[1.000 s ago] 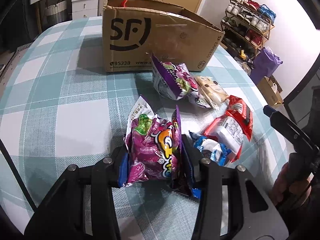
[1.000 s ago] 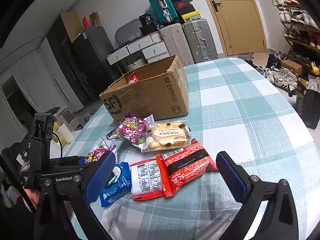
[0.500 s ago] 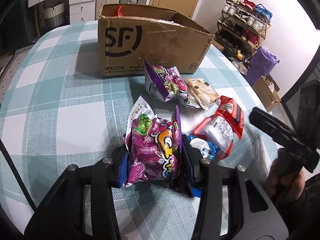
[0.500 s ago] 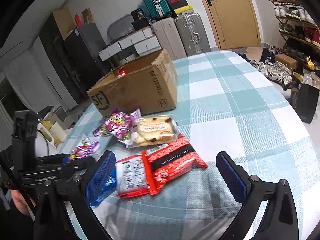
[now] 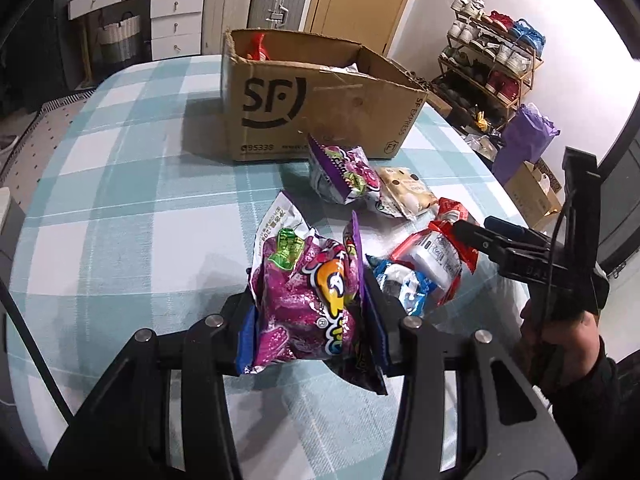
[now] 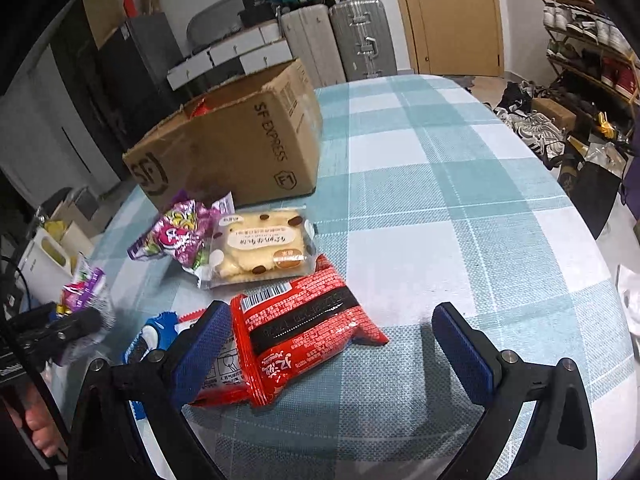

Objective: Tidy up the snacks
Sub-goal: 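Grasp the purple candy bag with the left tool while the right tool grasps the red wafer pack, then carry the purple bag and red wafer pack toward the box with both tools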

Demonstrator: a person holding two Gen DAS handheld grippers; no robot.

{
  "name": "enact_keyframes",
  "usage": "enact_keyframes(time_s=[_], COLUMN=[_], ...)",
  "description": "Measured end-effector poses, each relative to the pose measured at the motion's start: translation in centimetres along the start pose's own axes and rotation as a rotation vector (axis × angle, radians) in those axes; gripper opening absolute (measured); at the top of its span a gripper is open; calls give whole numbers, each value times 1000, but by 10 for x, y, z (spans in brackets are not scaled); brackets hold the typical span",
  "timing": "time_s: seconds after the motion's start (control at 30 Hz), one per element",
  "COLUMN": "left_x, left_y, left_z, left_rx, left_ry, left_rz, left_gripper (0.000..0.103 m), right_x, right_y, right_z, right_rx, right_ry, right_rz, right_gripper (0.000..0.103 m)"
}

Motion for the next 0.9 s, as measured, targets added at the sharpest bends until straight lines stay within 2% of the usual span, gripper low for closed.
enact_keyframes(time_s=[0.33,0.37,0.43,0.5,0.9], left_x=[-19,-20,-24,-27,-41], left_y=[-1,-1,-1,-2,1], left_z=[4,5,5,4,1], left_rx=[-31,-32,-32,-34,-31], left_ry=[-3,-3,-6,-4,1], left_rz=[-21,-19,-26,-31,-42], left_gripper=[42,42,42,42,42], right_x=[14,14,12,12,-6], right_y=[3,3,2,1,2], right_z=[7,8,10,8,4], right_rx=[-44,-50,-49,-61,10], right_ry=[10,6,-11,5,-80], right_rz=[54,53,42,38,4], right_gripper=[99,96,80,54,53])
Point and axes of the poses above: each gripper's, at about its wrist camera, not at the fingertips, and x roughly the way its jaws point, z to its left, y to its underside, the point moved 6 cm from there along x, roughly the way its jaws point, and after that the axes turned 11 degrees about -z, right-handed, at the moved point
